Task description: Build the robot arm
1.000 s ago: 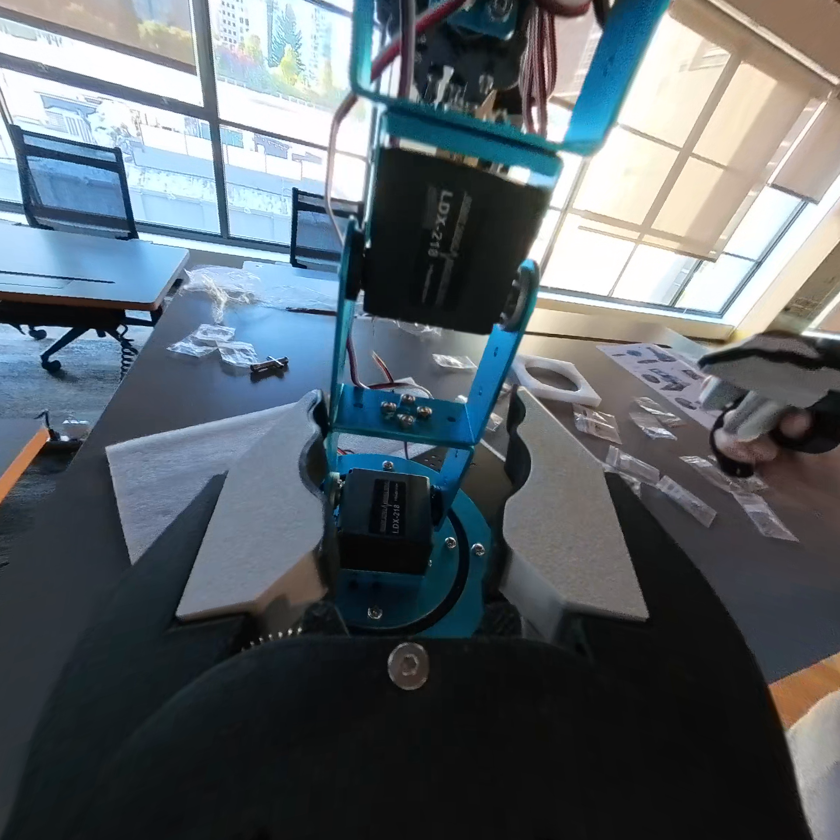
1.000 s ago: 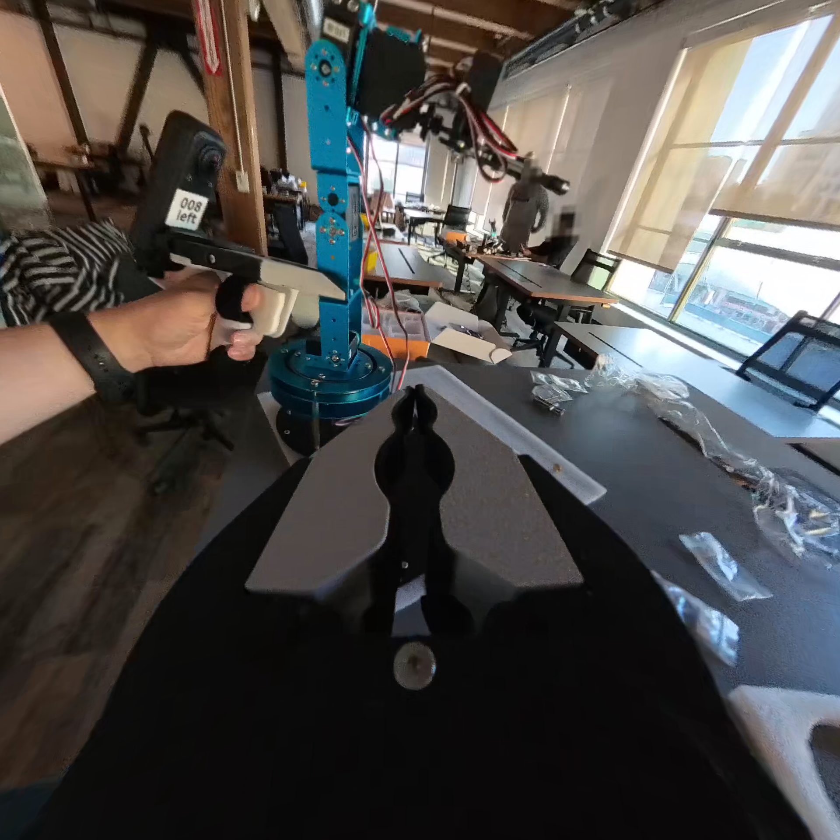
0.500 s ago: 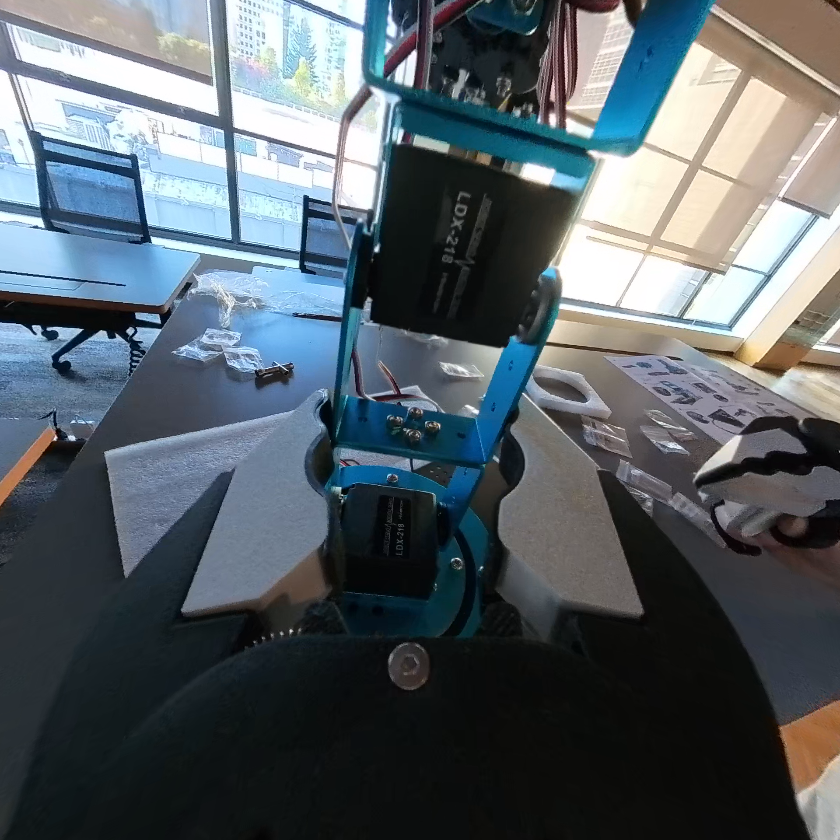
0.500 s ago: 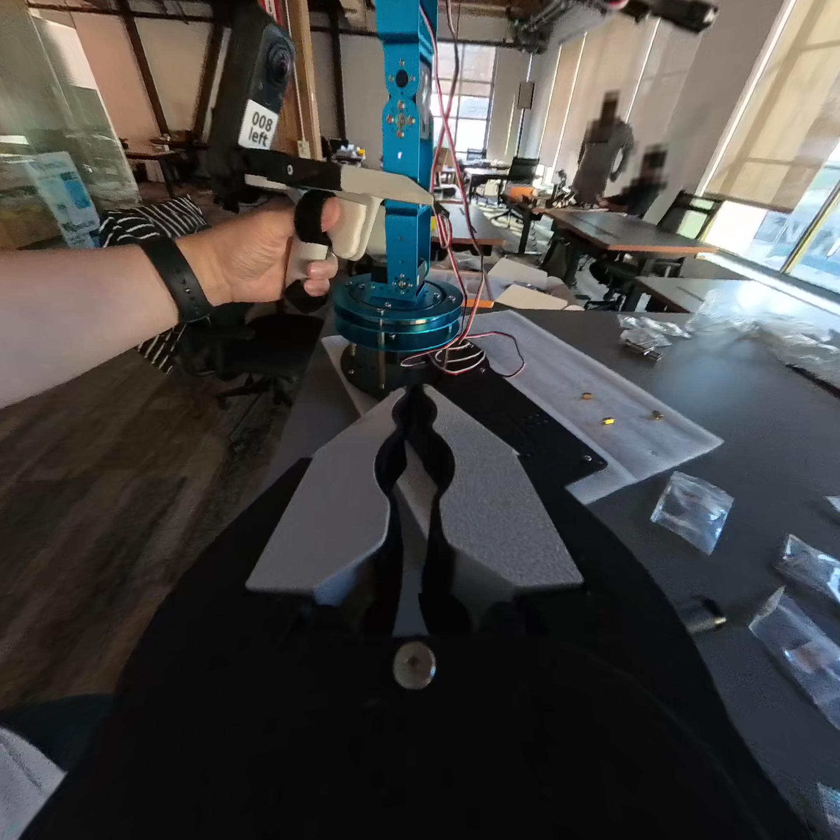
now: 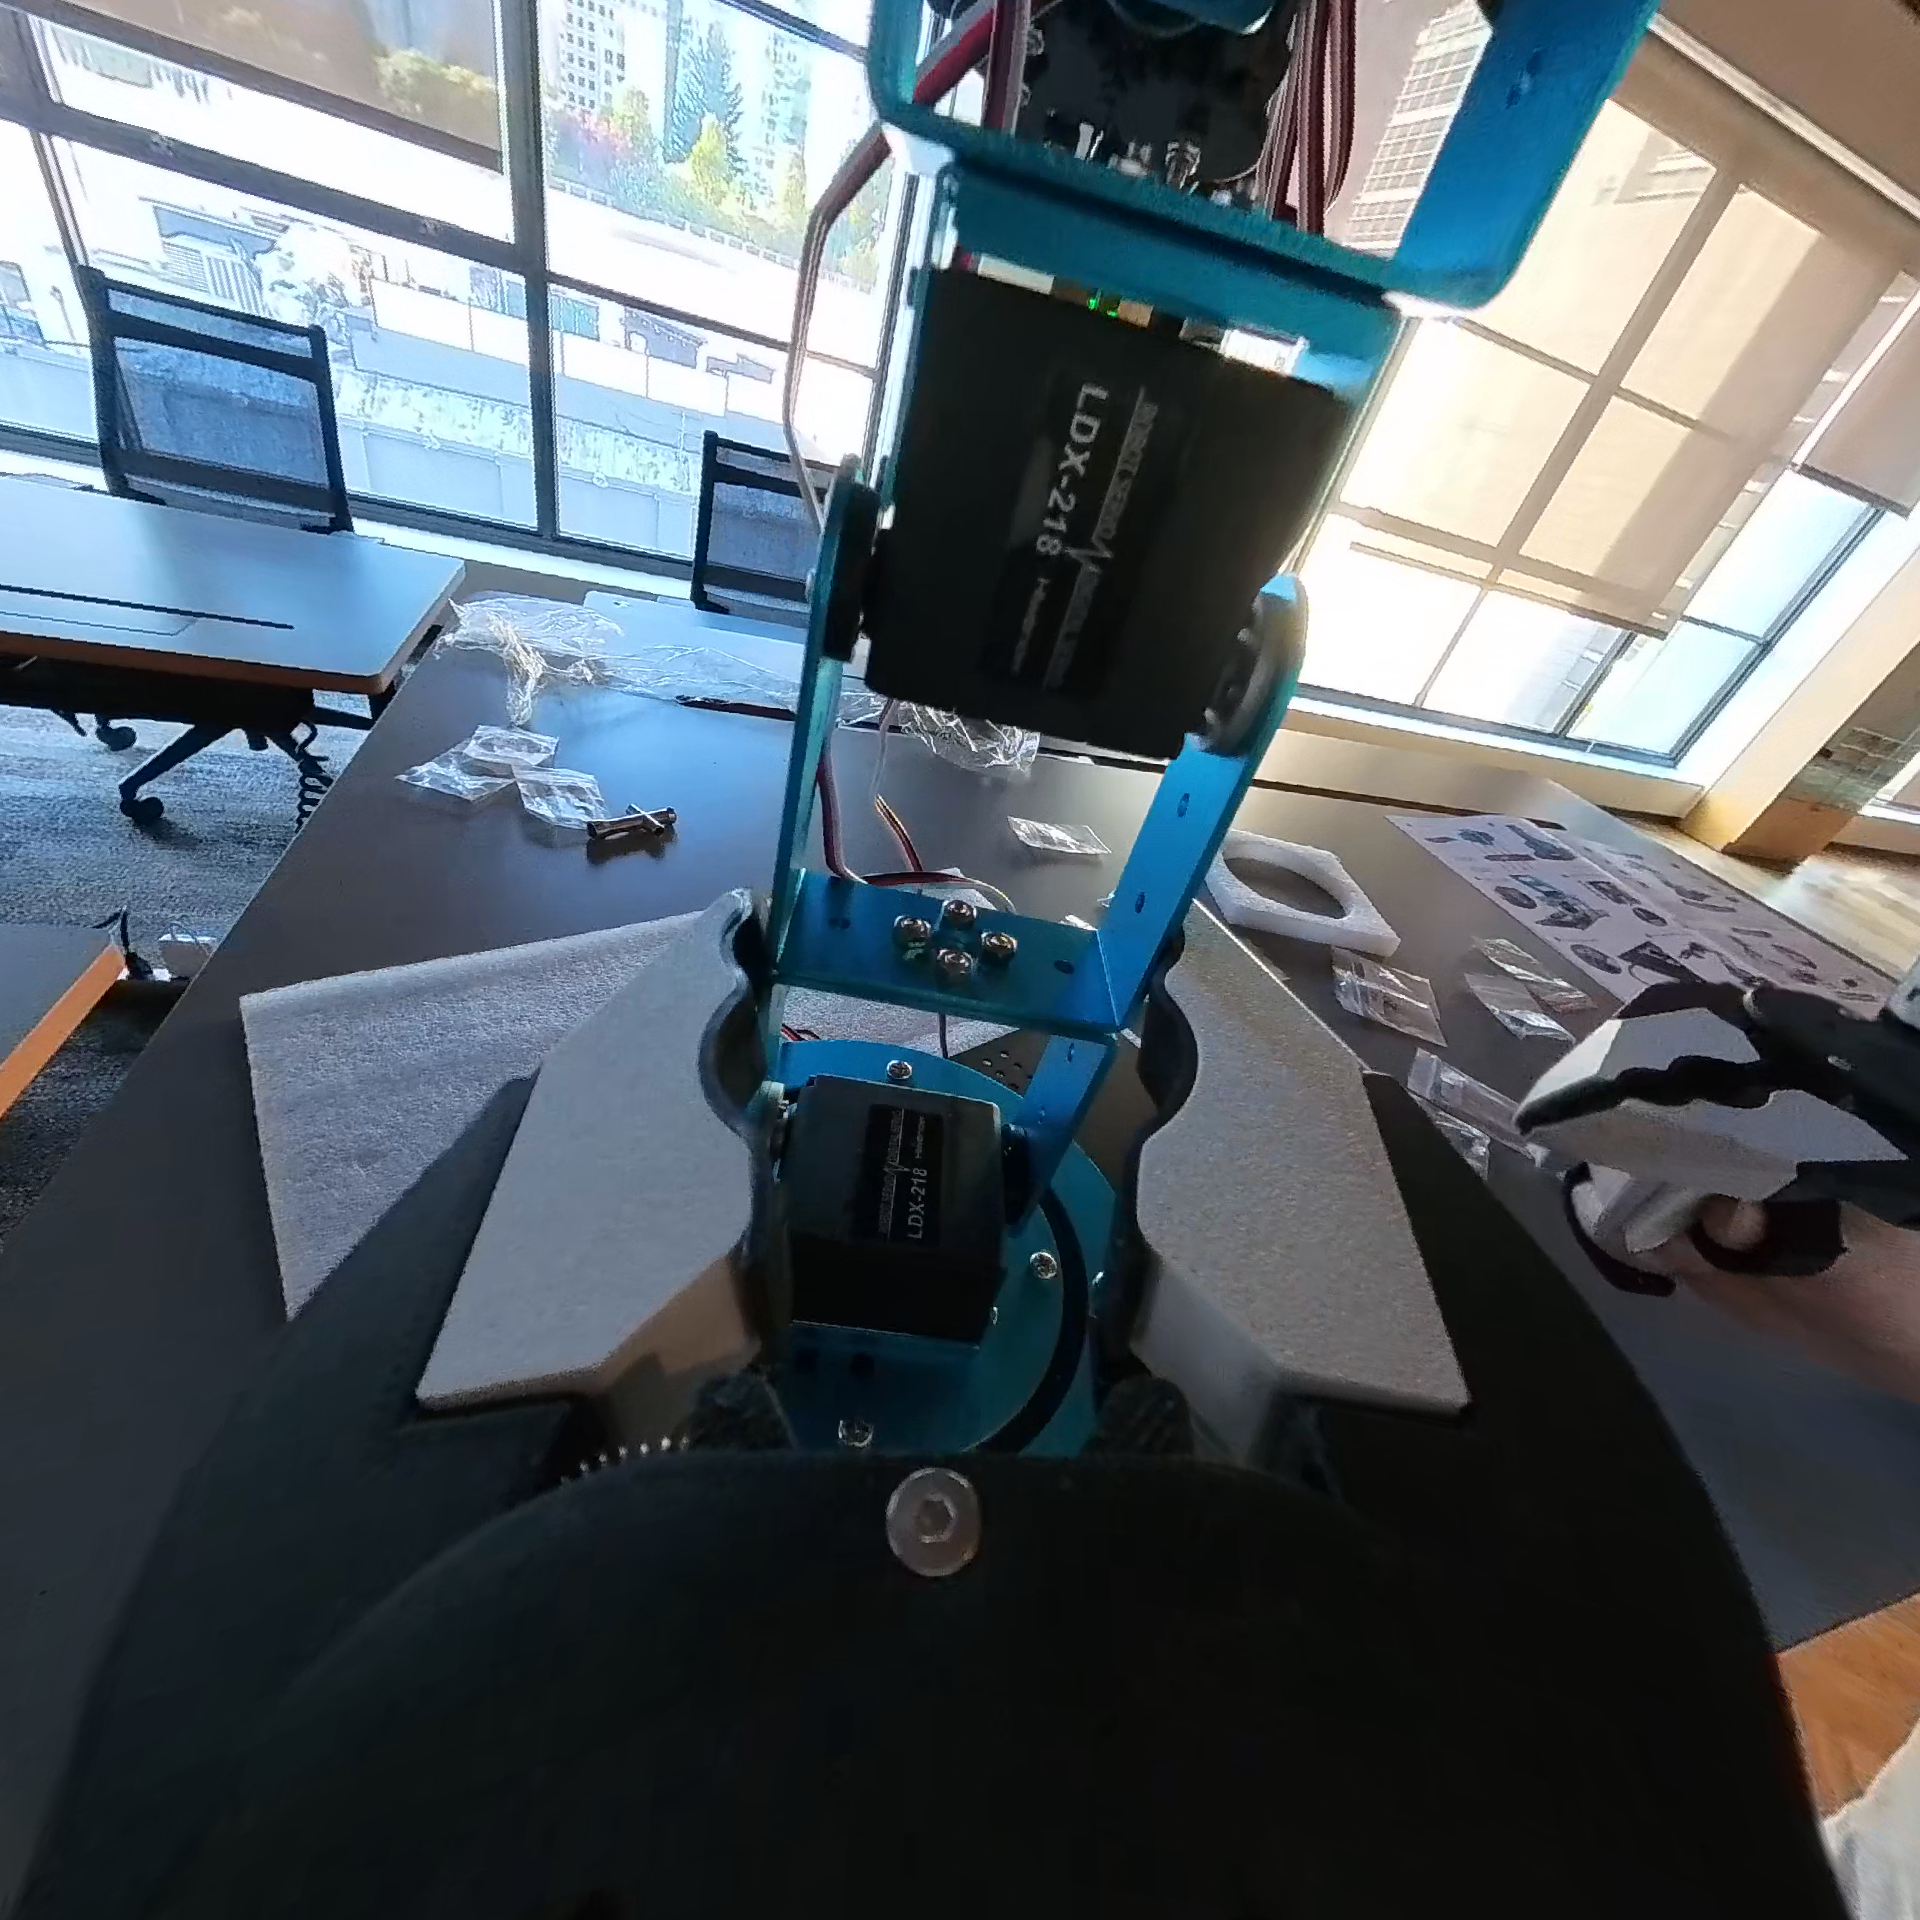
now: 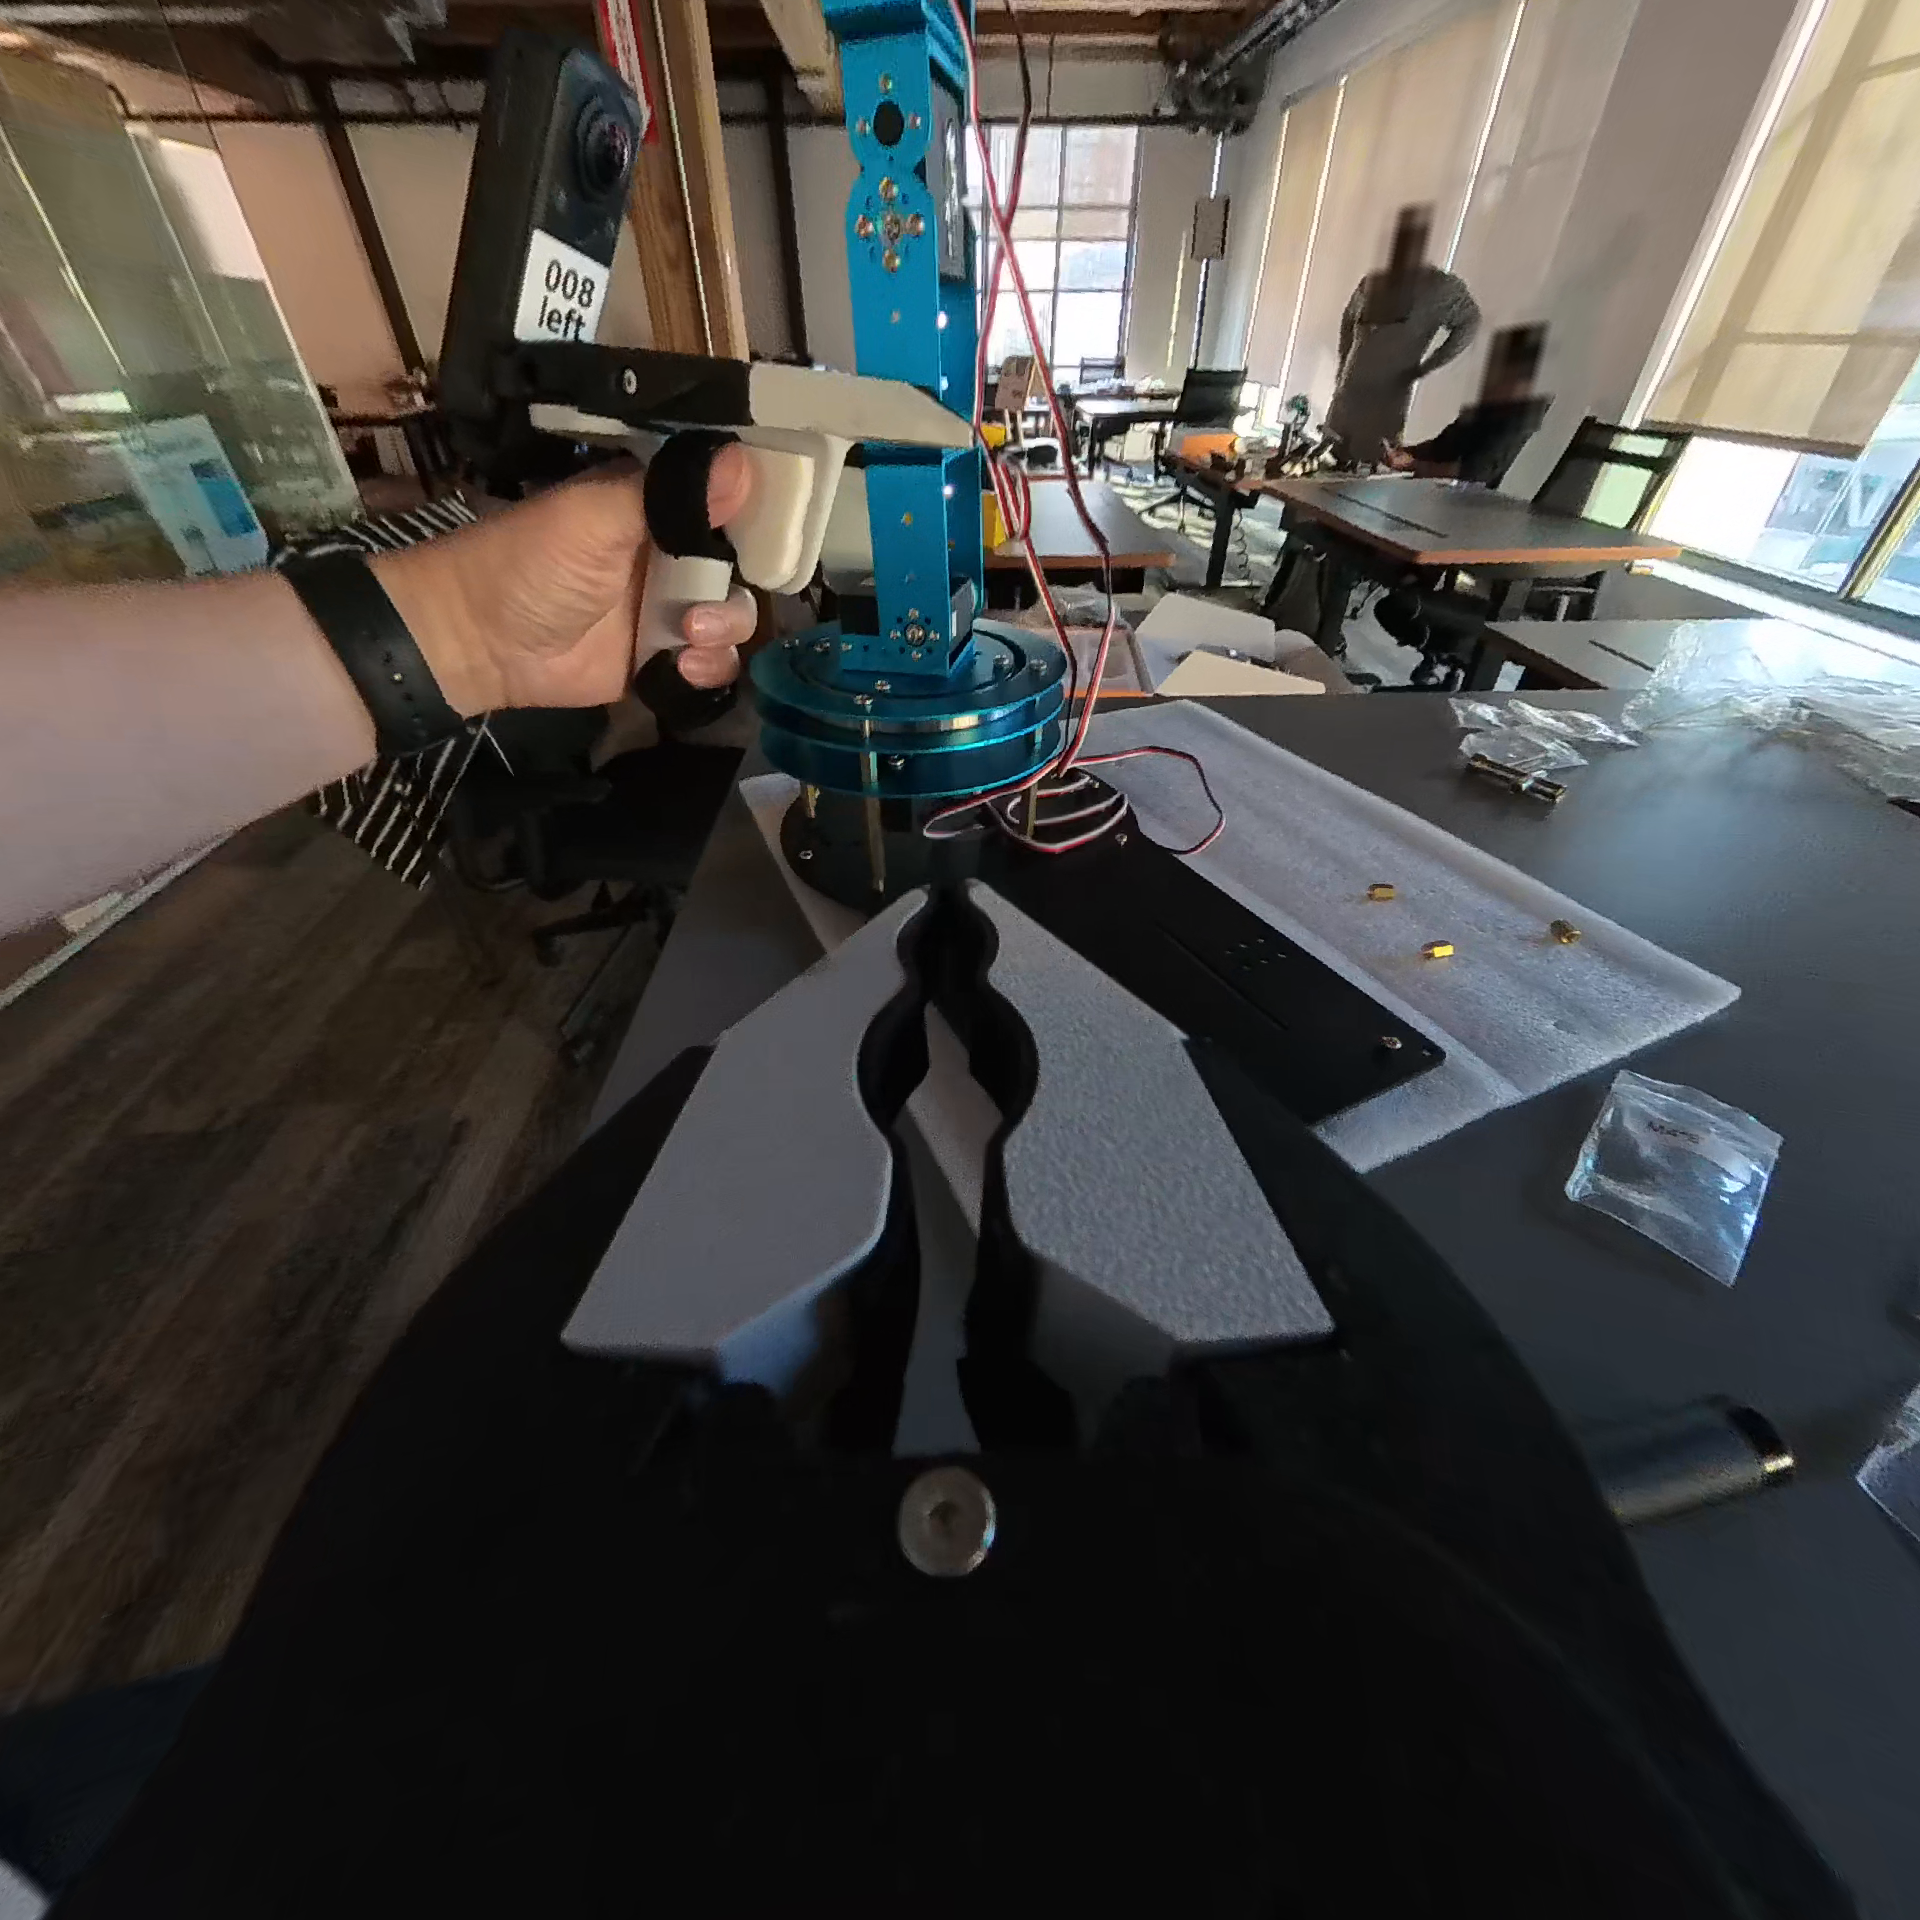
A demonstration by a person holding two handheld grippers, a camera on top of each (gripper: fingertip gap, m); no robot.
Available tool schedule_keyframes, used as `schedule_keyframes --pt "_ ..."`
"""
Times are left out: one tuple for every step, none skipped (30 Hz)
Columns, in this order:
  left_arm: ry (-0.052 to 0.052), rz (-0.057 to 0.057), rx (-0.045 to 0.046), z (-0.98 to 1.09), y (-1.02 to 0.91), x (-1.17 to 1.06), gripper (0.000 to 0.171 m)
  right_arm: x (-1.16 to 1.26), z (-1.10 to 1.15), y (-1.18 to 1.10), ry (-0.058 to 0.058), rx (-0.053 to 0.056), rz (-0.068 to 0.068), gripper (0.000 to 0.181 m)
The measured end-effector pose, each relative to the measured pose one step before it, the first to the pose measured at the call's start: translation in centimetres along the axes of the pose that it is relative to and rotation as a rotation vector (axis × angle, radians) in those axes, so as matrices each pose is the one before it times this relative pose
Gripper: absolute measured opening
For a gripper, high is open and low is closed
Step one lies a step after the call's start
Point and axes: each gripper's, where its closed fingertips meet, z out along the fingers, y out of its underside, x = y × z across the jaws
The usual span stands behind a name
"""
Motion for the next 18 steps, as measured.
schedule_keyframes --pt "-0.0031 -0.0017 -0.00128 0.014 0.001 -0.012 0.071 -0.027 -0.011 -0.042 -0.0011 0.0128 0.0062 0.000" --pt "-0.0043 -0.0007 -0.00300 0.006 0.010 -0.011 0.071 0.031 -0.004 -0.001 0.0032 0.0097 0.0079 0.005" --pt "-0.0051 -0.0006 -0.00344 0.014 0.008 -0.013 0.071 0.050 -0.023 0.065 0.0058 0.0056 0.0063 0.009" --pt "-0.0057 -0.0008 -0.00275 0.010 -0.008 -0.006 0.071 0.007 -0.055 0.101 0.0026 0.0039 0.0005 0.010" --pt "-0.0058 -0.0014 -0.00125 0.012 -0.026 0.007 0.072 -0.023 -0.078 0.139 0.0015 0.0034 -0.0087 0.010" --pt "-0.0056 -0.0015 -0.00060 0.007 -0.007 -0.003 0.072 -0.016 -0.080 0.217 0.0023 -0.0023 -0.0169 0.010" --pt "-0.0048 -0.0016 -0.00038 0.003 0.003 -0.025 0.072 -0.013 -0.099 0.262 0.0017 -0.0102 -0.0188 0.009" --pt "-0.0032 -0.0024 -0.00001 0.013 -0.006 -0.009 0.072 -0.085 -0.131 0.211 -0.0036 -0.0116 -0.0163 0.008" --pt "-0.0021 -0.0022 0.00016 0.001 -0.002 -0.013 0.072 -0.061 -0.187 0.034 -0.0034 -0.0011 -0.0120 0.005" --pt "-0.0021 -0.0023 0.00100 0.000 -0.001 -0.004 0.072 0.014 -0.195 -0.152 0.0000 0.0122 -0.0032 0.003" --pt "-0.0021 -0.0035 0.00260 0.000 -0.015 -0.007 0.072 0.059 -0.119 -0.215 0.0001 0.0159 0.0063 0.002" --pt "-0.0018 -0.0043 0.00439 0.012 -0.023 -0.011 0.073 0.061 -0.039 -0.163 -0.0002 0.0116 0.0081 0.000" --pt "-0.0012 -0.0044 0.00517 0.006 -0.026 -0.013 0.073 0.067 0.028 -0.076 0.0013 0.0027 0.0031 0.000" --pt "-0.0003 -0.0039 0.00489 0.013 -0.033 -0.003 0.073 0.024 0.055 0.016 0.0009 -0.0021 -0.0058 0.000" --pt "0.0002 -0.0028 0.00343 0.014 -0.011 0.003 0.073 -0.046 0.062 0.037 0.0004 -0.0025 -0.0114 0.000" --pt "0.0000 -0.0015 0.00136 0.009 -0.002 -0.005 0.073 -0.083 0.046 0.035 0.0003 -0.0019 -0.0119 0.000" --pt "-0.0002 -0.0009 -0.00085 -0.007 0.002 0.007 0.073 -0.150 0.054 -0.003 -0.0025 0.0007 -0.0095 0.000" --pt "-0.0002 -0.0001 -0.00340 -0.026 0.009 0.009 0.073 -0.158 0.043 -0.031 -0.0028 0.0019 -0.0075 0.000"
